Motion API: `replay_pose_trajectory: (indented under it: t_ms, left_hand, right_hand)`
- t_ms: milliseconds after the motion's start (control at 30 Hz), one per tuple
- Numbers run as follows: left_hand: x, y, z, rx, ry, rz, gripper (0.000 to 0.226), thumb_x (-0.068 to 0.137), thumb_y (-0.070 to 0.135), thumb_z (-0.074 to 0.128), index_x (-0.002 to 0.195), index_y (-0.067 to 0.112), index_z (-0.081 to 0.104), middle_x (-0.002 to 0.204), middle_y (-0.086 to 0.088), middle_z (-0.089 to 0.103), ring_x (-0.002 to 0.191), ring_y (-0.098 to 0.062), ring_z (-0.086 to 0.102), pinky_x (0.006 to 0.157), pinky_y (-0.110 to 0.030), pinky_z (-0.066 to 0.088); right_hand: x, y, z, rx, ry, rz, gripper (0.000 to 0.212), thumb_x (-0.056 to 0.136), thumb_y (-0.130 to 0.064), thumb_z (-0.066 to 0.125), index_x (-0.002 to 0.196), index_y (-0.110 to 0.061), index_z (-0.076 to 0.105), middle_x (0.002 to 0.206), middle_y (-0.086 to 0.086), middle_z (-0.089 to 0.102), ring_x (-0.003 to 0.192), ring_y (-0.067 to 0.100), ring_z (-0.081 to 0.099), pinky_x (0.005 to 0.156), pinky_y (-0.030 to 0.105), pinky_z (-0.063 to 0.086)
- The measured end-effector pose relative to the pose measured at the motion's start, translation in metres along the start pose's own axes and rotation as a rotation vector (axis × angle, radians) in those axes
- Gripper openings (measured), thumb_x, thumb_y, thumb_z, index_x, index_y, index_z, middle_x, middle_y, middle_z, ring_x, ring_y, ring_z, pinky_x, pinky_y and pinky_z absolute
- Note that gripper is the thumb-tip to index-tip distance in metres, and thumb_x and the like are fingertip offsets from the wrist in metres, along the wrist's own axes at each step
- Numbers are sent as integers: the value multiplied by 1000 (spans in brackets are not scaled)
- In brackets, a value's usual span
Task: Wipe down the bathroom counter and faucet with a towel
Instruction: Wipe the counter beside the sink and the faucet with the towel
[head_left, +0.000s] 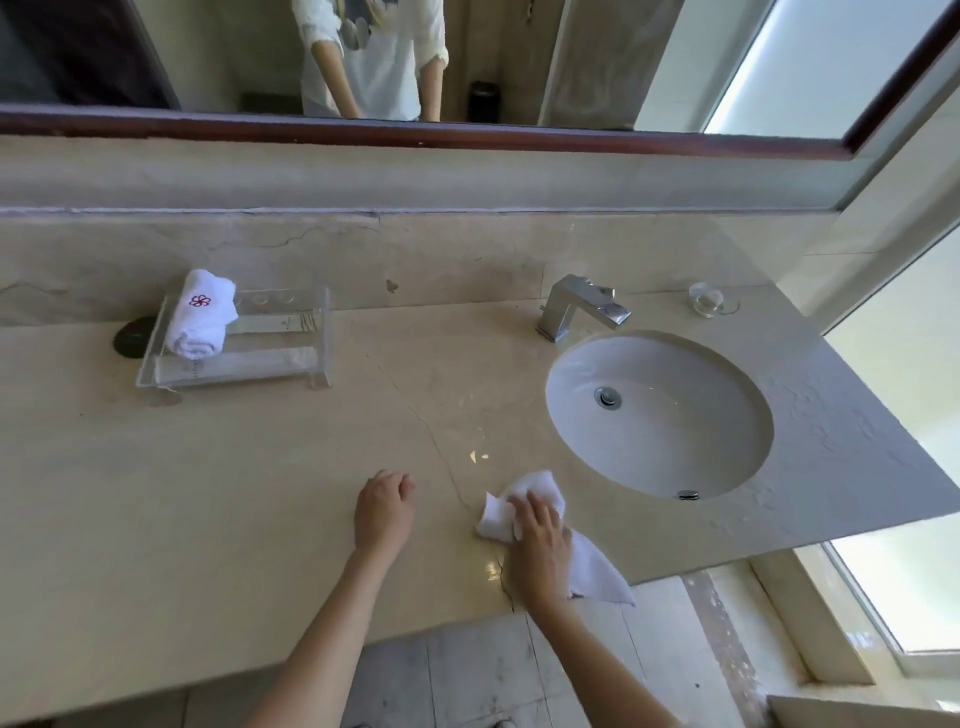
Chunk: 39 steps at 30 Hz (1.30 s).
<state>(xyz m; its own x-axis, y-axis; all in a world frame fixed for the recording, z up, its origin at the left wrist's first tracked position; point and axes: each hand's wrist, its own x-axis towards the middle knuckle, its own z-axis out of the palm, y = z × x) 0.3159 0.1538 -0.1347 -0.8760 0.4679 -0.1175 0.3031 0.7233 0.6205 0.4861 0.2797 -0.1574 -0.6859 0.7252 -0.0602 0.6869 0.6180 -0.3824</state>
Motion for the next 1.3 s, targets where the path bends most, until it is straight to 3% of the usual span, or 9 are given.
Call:
replay_pose_trajectory:
  t_ms: [100, 167, 333, 433, 533, 700, 933, 1167, 1300]
  left_hand:
    - [-2, 17, 6, -34, -4, -56, 36, 96, 16, 36, 106, -3, 64, 114, -20, 62, 110, -33, 57, 94, -36, 41]
    - [-2, 28, 10, -32, -24, -66, 33, 95, 10, 40, 121, -1, 58, 128, -18, 56, 122, -29, 50, 102, -33, 36]
    - [-3, 46, 26, -16, -40, -115, 36, 96, 9, 39, 128, -4, 49, 140, -18, 46, 132, -27, 40, 108, -32, 29]
    - [-4, 48, 38, 2, -75, -132, 43, 98, 10, 33, 139, -2, 39, 149, -16, 35, 140, -24, 29, 114, -31, 22]
    - [-9, 49, 51, 21, -106, -126, 46, 100, 12, 28, 145, 2, 30, 154, -11, 27, 145, -22, 21, 118, -29, 16]
    - [-20, 58, 67, 156, -103, -101, 50, 99, 13, 30, 148, 8, 24, 157, -8, 20, 146, -20, 17, 117, -27, 16]
    - [-7, 74, 69, 188, -42, -180, 53, 96, 11, 34, 147, 2, 22, 157, -14, 18, 146, -24, 16, 118, -30, 15]
    - [14, 55, 32, 69, 165, -301, 51, 90, 5, 46, 140, -1, 36, 148, -20, 36, 138, -31, 33, 113, -37, 29]
    - [18, 34, 12, 101, 91, -282, 49, 93, 7, 42, 140, 1, 36, 150, -17, 34, 140, -28, 31, 112, -35, 27]
  right_hand:
    - [-24, -52, 23, 76, -190, -182, 61, 90, -11, 44, 146, -29, 28, 154, -3, 28, 143, 21, 23, 109, 40, 27]
    - [-32, -72, 33, 83, -282, -358, 61, 82, -14, 52, 139, -30, 39, 144, -5, 42, 133, 23, 40, 99, 40, 41]
    - [-5, -16, 26, -115, -336, -738, 79, 61, -21, 74, 134, -32, 45, 142, -2, 46, 134, 23, 39, 94, 47, 42]
    - [26, 55, -9, -139, -243, -534, 82, 49, -19, 75, 124, -41, 51, 131, -8, 58, 128, 14, 43, 80, 47, 53]
    - [63, 133, -41, -168, -146, -330, 66, 64, -13, 42, 124, -38, 54, 131, -2, 58, 125, 22, 49, 67, 40, 54]
    - [106, 188, -98, -44, 31, 36, 58, 73, 7, 52, 127, -14, 56, 130, 14, 54, 119, 39, 47, 87, 47, 46]
    - [99, 83, -58, 15, -164, -501, 97, 51, 10, 67, 140, -19, 43, 145, 19, 39, 127, 41, 44, 98, 49, 43]
    - [67, -68, 4, 127, -337, -583, 60, 90, -16, 52, 145, -24, 31, 153, 12, 25, 145, 27, 14, 113, 47, 21]
    - [77, -79, 32, -72, -425, -617, 62, 88, -30, 55, 145, -32, 29, 153, 7, 27, 145, 20, 15, 117, 49, 13]
